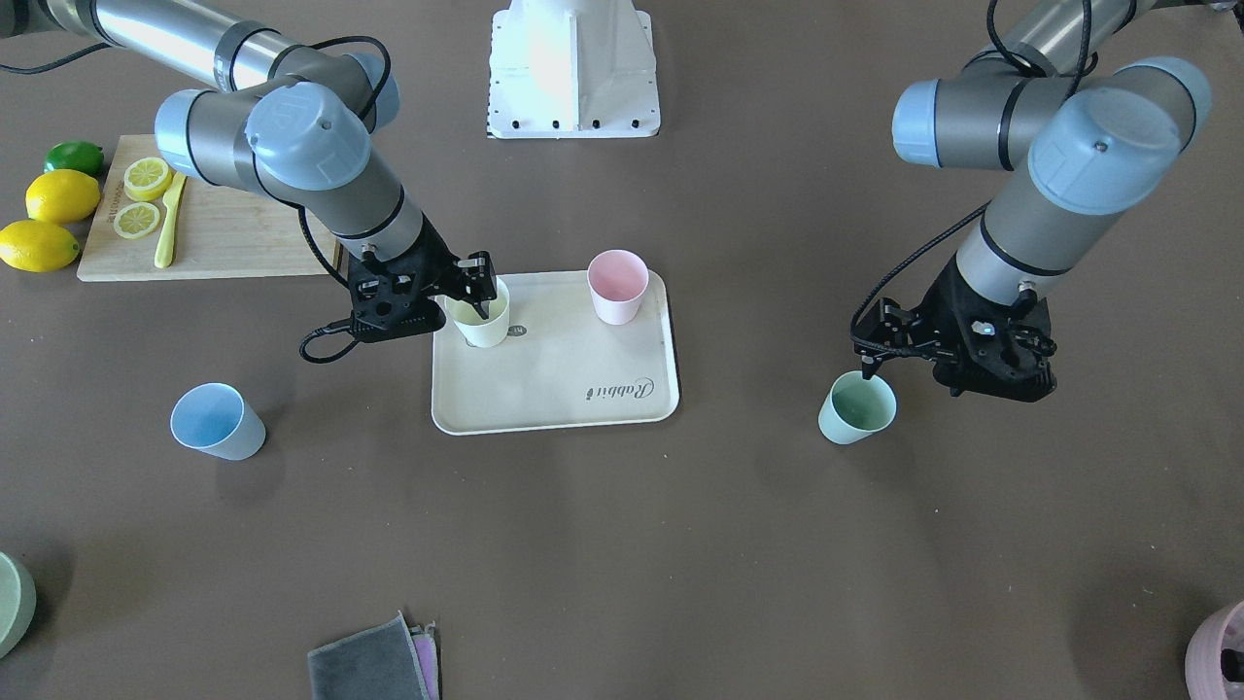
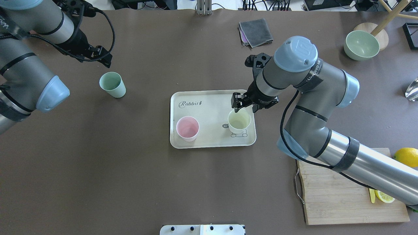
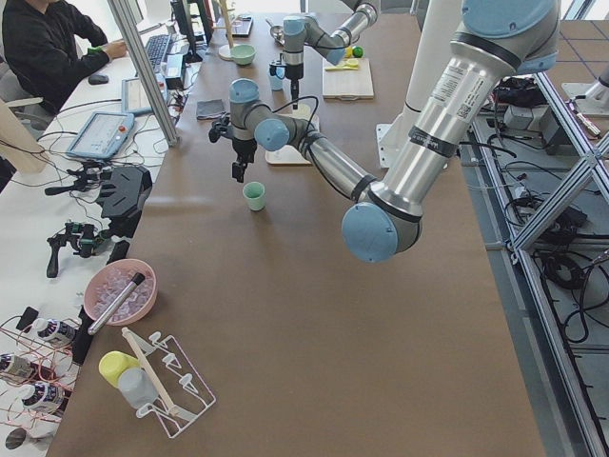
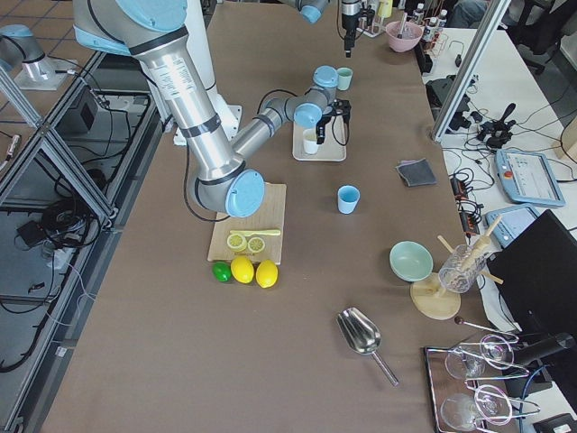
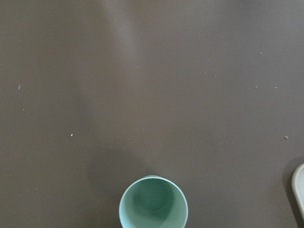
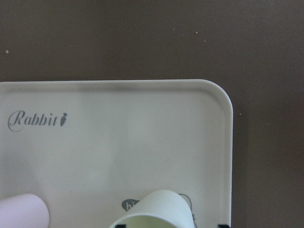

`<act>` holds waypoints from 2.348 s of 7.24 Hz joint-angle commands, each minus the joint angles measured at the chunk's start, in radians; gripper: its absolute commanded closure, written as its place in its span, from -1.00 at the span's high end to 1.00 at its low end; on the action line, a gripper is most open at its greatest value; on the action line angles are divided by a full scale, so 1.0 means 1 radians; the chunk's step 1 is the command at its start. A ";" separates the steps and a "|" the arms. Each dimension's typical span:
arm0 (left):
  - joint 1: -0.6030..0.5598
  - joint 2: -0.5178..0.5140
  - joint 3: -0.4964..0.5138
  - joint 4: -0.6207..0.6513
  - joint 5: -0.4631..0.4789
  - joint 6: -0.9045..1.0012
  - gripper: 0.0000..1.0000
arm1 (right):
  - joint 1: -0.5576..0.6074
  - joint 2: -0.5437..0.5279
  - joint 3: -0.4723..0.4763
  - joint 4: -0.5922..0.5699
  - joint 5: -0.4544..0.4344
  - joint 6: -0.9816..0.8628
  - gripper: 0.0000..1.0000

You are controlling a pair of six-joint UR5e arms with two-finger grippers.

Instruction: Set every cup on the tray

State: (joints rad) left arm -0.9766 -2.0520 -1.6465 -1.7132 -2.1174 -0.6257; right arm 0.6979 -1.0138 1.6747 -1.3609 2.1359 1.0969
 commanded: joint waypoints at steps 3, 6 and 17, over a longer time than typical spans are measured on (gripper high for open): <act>0.030 0.038 0.070 -0.110 0.004 -0.048 0.93 | 0.138 -0.014 0.075 -0.098 0.137 -0.014 1.00; 0.102 0.046 0.180 -0.293 0.073 -0.143 0.78 | 0.296 -0.099 0.080 -0.113 0.231 -0.165 1.00; 0.176 -0.201 -0.001 0.053 0.053 -0.405 -1.00 | 0.439 -0.230 -0.142 -0.086 0.184 -0.619 1.00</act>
State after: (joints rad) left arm -0.8374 -2.2180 -1.6422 -1.6797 -2.0719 -0.9783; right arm 1.1560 -1.2599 1.5524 -1.4854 2.3226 0.4335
